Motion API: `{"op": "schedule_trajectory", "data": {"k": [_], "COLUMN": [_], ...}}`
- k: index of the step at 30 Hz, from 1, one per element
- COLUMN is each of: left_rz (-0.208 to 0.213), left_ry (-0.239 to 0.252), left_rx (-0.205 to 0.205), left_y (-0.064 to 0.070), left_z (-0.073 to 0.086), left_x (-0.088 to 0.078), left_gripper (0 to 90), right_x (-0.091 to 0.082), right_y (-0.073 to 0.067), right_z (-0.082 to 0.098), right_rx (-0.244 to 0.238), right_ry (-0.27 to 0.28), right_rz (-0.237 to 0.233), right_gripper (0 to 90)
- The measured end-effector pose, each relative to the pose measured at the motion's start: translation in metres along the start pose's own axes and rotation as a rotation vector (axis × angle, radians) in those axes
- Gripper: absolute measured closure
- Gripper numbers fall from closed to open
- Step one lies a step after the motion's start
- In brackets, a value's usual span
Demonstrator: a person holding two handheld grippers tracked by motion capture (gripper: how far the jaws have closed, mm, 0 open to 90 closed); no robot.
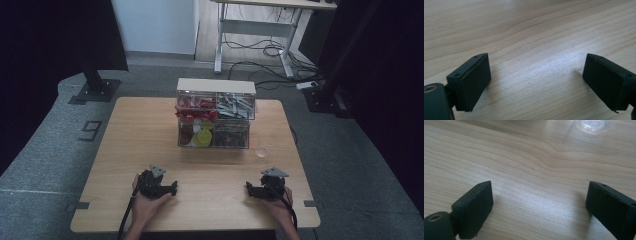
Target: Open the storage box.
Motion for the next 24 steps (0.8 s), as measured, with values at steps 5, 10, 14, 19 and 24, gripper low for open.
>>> {"op": "schedule_trajectory", "data": {"k": [5,10,14,19,24], "left_rz": [-0.017,-0.024,-0.057,-0.053,-0.024], "left_ry": [0.031,0.08,0.096,0.119,0.148], "left_rx": [0.006,-0.012,-0.008,-0.024,-0.03], "left_y": [0.002,-0.001,-0.002,-0.003,-0.005], "left_z": [0.002,0.006,0.007,0.007,0.008], "left_x": [-0.006,-0.016,-0.022,-0.028,-0.035], "left_gripper": [9.4,15.2,22.5,27.7,34.6], "right_x": [-0.001,-0.001,-0.001,-0.002,-0.002], "right_y": [0.0,0.0,0.0,0.001,0.001], "right_z": [0.001,0.001,0.001,0.002,0.002], "right_rx": [0.007,0.012,0.013,0.012,0.011], "right_ry": [0.003,0.006,0.008,0.009,0.012], "right_rz": [0.005,0.009,0.008,0.008,0.008], "right_gripper": [9.4,10.5,11.4,12.2,13.2]}}
Point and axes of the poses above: each handheld gripper's, and its own axes: x roughly forward along the jaws, z roughly out of its underside, y roughly to its right, the point moved 2 cm from there along x, roughly forward along the jaws, and after that the axes turned 15 degrees about -y, right-handed, at the moved point
